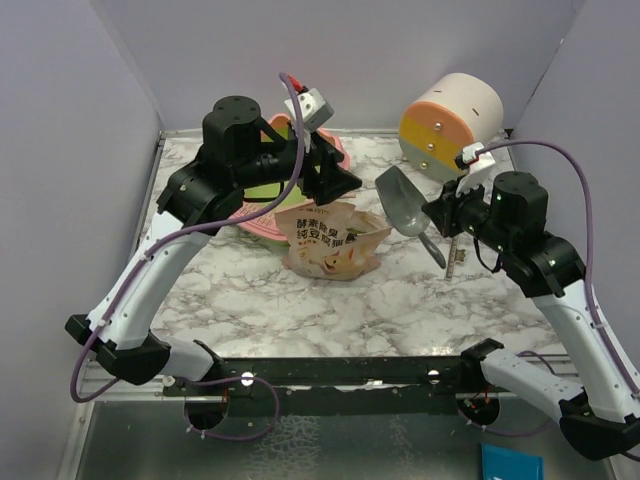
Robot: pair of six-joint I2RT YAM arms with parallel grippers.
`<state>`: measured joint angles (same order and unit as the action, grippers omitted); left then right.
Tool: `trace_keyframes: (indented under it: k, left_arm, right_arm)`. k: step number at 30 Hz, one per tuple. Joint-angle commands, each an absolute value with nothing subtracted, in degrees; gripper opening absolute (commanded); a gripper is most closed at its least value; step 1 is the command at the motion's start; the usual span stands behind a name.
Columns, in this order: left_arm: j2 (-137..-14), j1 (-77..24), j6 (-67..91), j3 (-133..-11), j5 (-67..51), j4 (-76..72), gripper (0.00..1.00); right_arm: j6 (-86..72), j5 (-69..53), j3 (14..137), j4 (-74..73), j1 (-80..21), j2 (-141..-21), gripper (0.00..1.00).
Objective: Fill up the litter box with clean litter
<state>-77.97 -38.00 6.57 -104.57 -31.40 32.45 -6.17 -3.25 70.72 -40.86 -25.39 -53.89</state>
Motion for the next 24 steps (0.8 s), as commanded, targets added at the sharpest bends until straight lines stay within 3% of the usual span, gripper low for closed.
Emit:
trace_keyframes:
  k: [1,24]
  left_arm:
    - [-82.5,-38.2,7.3,-106.8,-35.0,40.3,0.64]
    - [-86.5,-38.2,10.0,-111.1,-36.4,42.6,0.59]
  right_arm:
    - [-0.5,-12.9,73.5,-40.9,-25.4,-51.9,0.01]
    - [3.3,-17.0,76.8,-45.0,-25.5,-54.4,0.01]
